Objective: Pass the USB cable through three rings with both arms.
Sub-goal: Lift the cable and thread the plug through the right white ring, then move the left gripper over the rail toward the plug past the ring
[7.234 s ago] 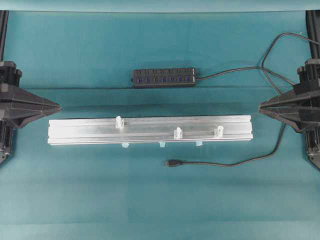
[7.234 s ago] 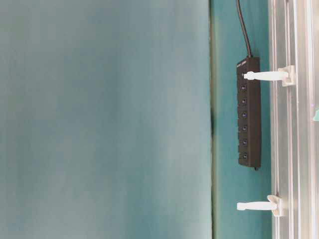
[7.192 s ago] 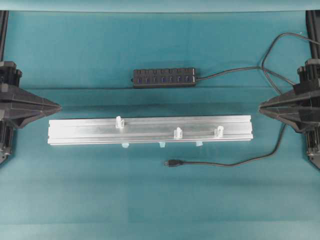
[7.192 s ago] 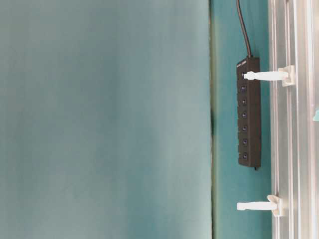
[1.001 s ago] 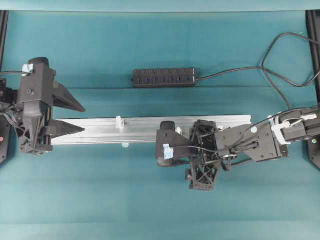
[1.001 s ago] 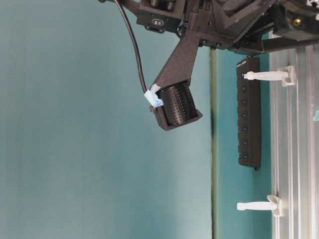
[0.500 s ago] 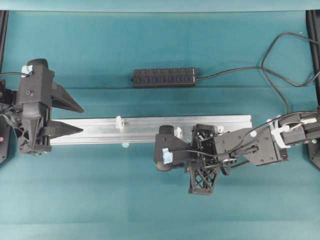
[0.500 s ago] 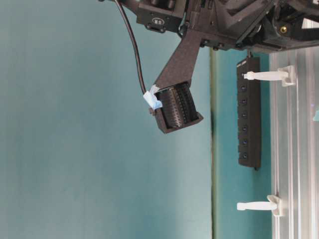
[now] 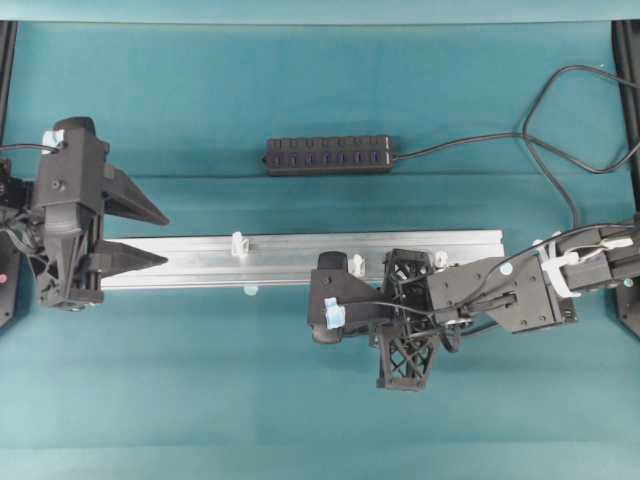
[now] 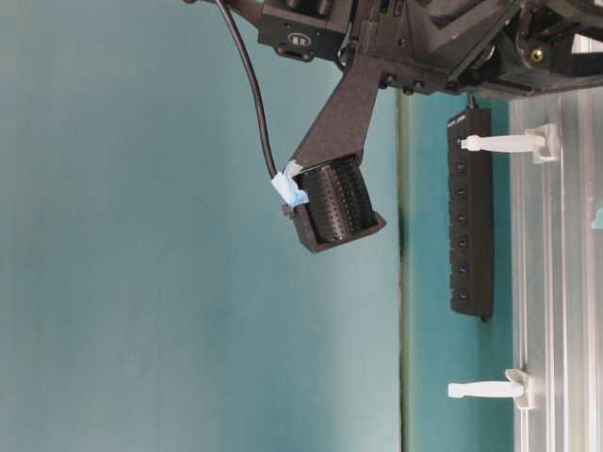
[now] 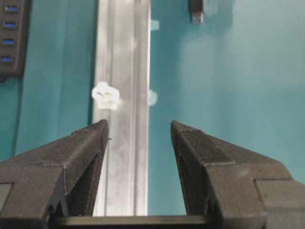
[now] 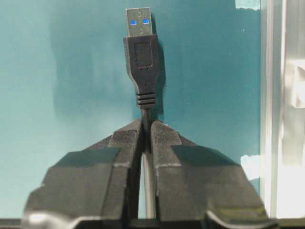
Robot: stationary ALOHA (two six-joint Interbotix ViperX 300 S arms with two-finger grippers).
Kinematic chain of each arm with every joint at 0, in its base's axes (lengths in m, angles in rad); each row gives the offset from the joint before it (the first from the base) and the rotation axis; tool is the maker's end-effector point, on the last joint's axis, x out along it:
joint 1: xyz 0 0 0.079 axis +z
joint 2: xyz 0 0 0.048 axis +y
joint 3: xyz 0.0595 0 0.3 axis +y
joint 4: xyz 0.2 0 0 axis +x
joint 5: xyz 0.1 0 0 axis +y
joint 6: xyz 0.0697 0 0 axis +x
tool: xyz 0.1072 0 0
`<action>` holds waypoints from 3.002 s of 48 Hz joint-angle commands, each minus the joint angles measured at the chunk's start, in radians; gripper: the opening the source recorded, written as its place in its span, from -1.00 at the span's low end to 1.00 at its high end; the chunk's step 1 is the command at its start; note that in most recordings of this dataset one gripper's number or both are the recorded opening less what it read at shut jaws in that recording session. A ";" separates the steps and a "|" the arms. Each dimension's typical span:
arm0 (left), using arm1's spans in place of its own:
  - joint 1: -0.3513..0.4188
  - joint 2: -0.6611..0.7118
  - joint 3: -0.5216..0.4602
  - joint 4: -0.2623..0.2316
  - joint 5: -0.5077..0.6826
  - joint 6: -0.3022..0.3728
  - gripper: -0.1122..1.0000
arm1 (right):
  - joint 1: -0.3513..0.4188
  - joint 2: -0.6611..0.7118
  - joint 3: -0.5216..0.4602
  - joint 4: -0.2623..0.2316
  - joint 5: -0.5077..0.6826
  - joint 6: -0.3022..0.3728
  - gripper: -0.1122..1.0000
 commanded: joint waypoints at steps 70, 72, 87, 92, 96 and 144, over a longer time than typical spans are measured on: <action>0.009 -0.009 -0.009 0.002 -0.025 -0.002 0.21 | -0.054 -0.497 0.327 -0.241 0.328 -0.005 -0.96; 0.011 -0.009 -0.009 0.002 -0.025 -0.002 0.21 | -0.054 -0.494 0.333 -0.239 0.310 0.000 -0.96; 0.012 -0.005 -0.008 0.002 -0.146 0.003 0.21 | -0.074 -0.471 0.359 -0.239 0.190 0.012 -0.96; 0.014 -0.003 -0.008 0.002 -0.178 0.006 0.22 | -0.075 -0.465 0.370 -0.239 0.147 0.012 -0.96; 0.015 0.002 -0.008 0.002 -0.190 0.005 0.21 | -0.075 -0.465 0.376 -0.239 0.107 0.012 -0.96; 0.025 0.357 -0.130 0.002 -0.546 0.011 0.21 | -0.120 -0.400 0.380 -0.239 -0.107 0.014 -0.96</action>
